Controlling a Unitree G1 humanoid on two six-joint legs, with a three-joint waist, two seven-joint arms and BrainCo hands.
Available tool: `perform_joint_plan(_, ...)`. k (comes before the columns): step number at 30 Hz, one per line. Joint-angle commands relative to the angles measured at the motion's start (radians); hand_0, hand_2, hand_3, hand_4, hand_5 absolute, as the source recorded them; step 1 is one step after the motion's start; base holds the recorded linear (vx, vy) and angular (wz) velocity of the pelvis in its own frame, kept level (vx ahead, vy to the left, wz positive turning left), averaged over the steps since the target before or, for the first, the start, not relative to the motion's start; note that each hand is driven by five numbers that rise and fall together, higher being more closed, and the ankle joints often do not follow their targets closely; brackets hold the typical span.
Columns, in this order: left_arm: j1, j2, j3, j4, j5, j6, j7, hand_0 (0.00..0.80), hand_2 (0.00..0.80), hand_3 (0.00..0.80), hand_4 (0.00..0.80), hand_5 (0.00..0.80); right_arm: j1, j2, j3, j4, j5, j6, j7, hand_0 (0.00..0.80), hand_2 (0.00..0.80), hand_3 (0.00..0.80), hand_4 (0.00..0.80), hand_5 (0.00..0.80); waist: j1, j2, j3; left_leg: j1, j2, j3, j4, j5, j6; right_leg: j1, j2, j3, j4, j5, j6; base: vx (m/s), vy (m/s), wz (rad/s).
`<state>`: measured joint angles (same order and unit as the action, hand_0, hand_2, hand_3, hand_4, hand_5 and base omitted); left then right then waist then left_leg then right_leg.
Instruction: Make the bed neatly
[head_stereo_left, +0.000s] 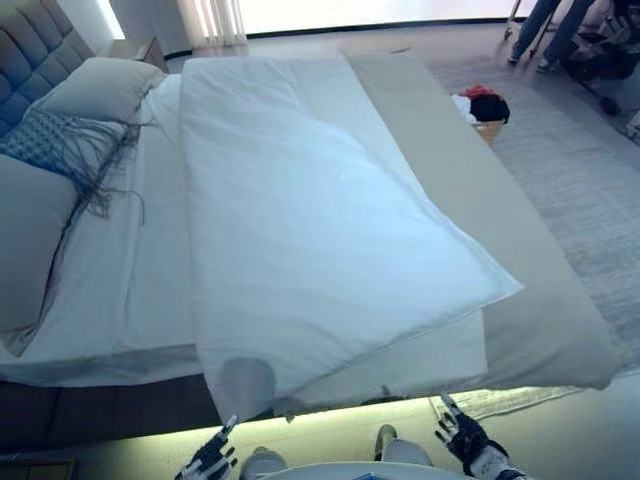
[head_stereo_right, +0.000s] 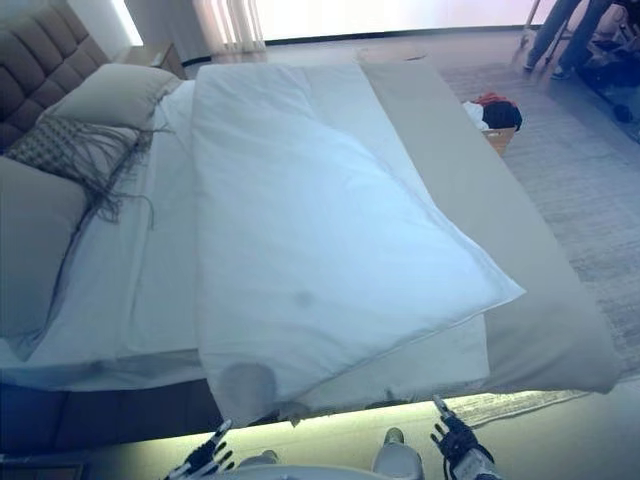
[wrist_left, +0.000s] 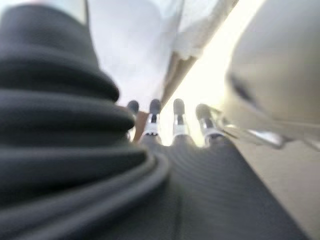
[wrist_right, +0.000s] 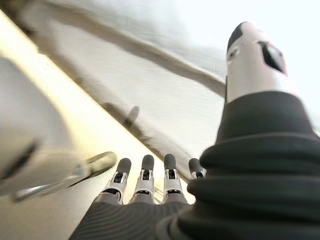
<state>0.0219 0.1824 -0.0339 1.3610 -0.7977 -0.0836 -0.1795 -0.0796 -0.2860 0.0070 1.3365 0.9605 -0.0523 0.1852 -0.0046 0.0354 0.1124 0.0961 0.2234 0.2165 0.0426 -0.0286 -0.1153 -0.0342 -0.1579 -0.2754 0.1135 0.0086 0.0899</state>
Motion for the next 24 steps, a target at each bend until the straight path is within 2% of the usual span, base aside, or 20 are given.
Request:
perform_joint_plan(1,-0.059,0.042,0.032,0.037,0.035,-0.03,-0.016,0.0,0.0,0.0,0.0,0.0,-0.061,0.024,-0.039,0.035,0.01,-0.029,0.011,0.0,0.0,0.0,0.0,0.0,0.027,-0.037,0.021,-0.019,-0.054,-0.033,0.053,-0.007,0.026,-0.009,-0.09,0.006,0.051,0.017,0.055,0.095,-0.017,0.17)
perform_joint_plan(6,-0.045,0.046,0.028,0.026,0.025,-0.037,-0.039,0.0,0.0,0.0,0.0,0.0,-0.102,0.014,-0.036,0.027,0.066,0.021,0.007,0.0,0.0,0.0,0.0,0.0,0.046,-0.018,0.037,-0.02,-0.057,-0.059,0.053,-0.005,0.013,-0.016,-0.1,-0.011,0.069,0.009,0.061,0.077,0.01,0.1)
perform_joint_plan(9,-0.06,0.043,0.025,0.002,-0.036,-0.049,-0.085,0.0,0.0,0.0,0.0,0.0,-0.143,0.001,-0.037,0.016,0.103,0.038,-0.006,0.0,0.0,0.0,0.0,0.0,0.059,-0.007,0.064,-0.062,-0.06,-0.078,0.09,-0.012,0.009,-0.047,-0.115,-0.007,0.101,0.001,0.063,-0.05,0.042,0.15)
perform_joint_plan(14,-0.151,0.05,-0.014,-0.084,-0.219,-0.083,-0.19,0.0,0.0,0.0,0.0,0.0,-0.325,-0.05,-0.021,-0.016,0.171,0.03,-0.045,0.0,0.0,0.0,0.0,0.0,0.08,-0.001,0.19,-0.279,-0.05,-0.124,0.297,-0.059,0.009,-0.218,-0.167,0.021,0.26,-0.026,0.048,-0.243,0.031,0.21)
perform_joint_plan(21,-0.248,0.062,-0.094,-0.294,-0.432,-0.143,-0.151,0.0,0.0,0.0,0.0,0.0,-0.527,-0.174,0.015,-0.056,0.22,0.023,-0.066,0.0,0.0,0.0,0.0,0.0,0.104,0.013,0.317,-0.566,-0.059,-0.173,0.485,-0.099,0.008,-0.486,-0.219,0.076,0.469,-0.073,0.042,-0.2,0.032,0.13)
perform_joint_plan(24,-0.246,0.056,-0.117,-0.357,-0.476,-0.155,-0.157,0.0,0.0,0.0,0.0,0.0,-0.591,-0.247,0.021,-0.056,0.196,0.026,-0.05,0.0,0.0,0.0,0.0,0.0,0.116,0.023,0.346,-0.656,-0.06,-0.183,0.539,-0.109,0.006,-0.566,-0.228,0.079,0.525,-0.084,0.039,-0.112,0.007,0.06)
